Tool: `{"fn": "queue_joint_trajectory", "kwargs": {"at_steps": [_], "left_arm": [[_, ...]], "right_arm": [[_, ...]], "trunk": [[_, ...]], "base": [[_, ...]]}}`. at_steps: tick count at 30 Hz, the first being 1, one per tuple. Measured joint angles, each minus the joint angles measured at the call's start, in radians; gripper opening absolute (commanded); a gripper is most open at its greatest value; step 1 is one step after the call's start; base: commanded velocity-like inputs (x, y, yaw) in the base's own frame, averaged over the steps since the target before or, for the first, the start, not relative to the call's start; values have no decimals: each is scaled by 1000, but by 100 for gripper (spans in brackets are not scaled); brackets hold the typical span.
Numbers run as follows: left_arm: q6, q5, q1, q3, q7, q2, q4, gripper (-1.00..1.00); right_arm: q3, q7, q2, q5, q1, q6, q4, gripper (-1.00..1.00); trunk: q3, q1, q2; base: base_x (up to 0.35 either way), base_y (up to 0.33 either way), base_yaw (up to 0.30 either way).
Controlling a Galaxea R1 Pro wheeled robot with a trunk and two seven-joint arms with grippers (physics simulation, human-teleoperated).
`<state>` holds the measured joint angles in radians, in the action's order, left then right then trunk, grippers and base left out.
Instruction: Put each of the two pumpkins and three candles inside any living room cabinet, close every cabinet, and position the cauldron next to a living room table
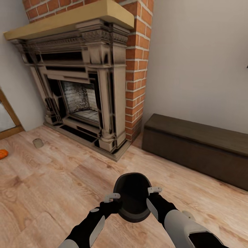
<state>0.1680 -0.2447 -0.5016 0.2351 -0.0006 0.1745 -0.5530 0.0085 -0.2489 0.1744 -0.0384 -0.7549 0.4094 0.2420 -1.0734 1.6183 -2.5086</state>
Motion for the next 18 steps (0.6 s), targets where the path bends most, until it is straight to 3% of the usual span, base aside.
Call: {"fn": "queue_joint_trajectory", "kwargs": {"at_steps": [18], "left_arm": [[0, 8, 0, -1, 2, 0, -5, -100]], "right_arm": [[3, 0, 0, 2, 0, 0, 6, -100]], "trunk": [[0, 0, 0]], "base": [[-197, -203, 220]]}}
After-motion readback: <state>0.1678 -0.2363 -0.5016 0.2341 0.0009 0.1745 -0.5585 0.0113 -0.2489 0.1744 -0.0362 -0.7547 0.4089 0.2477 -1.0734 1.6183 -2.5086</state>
